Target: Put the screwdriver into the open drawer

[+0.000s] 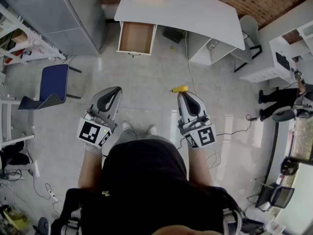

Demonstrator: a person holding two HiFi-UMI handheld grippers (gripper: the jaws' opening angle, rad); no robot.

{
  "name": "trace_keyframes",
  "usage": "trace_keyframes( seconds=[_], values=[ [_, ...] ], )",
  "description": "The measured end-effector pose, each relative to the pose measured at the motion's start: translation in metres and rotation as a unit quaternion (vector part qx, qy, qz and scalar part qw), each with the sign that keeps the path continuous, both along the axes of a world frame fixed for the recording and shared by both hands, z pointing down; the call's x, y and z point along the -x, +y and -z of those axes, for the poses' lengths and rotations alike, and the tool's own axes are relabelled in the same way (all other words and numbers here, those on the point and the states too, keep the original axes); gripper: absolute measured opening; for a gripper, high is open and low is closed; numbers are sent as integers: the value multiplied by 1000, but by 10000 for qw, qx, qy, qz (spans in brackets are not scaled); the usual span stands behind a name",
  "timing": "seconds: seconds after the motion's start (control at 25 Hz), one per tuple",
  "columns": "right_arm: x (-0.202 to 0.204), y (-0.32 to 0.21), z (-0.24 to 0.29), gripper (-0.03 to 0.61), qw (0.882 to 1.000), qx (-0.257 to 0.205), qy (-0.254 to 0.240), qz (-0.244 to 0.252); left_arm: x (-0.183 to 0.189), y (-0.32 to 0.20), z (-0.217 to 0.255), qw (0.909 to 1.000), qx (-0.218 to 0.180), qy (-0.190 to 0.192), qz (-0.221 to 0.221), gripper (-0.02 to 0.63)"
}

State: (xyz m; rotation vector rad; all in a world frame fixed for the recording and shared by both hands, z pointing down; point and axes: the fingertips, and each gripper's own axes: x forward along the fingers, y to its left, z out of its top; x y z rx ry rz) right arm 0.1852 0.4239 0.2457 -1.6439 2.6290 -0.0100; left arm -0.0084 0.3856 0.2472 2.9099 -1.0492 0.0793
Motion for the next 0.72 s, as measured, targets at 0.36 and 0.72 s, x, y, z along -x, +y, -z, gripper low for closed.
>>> trace_keyframes(
  seconds=[0.36, 0.72],
  values=[
    [82, -51, -2, 31, 10000, 27, -10, 44, 81, -49, -11, 9998, -27, 32, 179, 8],
    [139, -93, -5, 31, 9995, 61, 284, -103, 127, -91, -15, 9998, -138, 28, 146, 8]
  ],
)
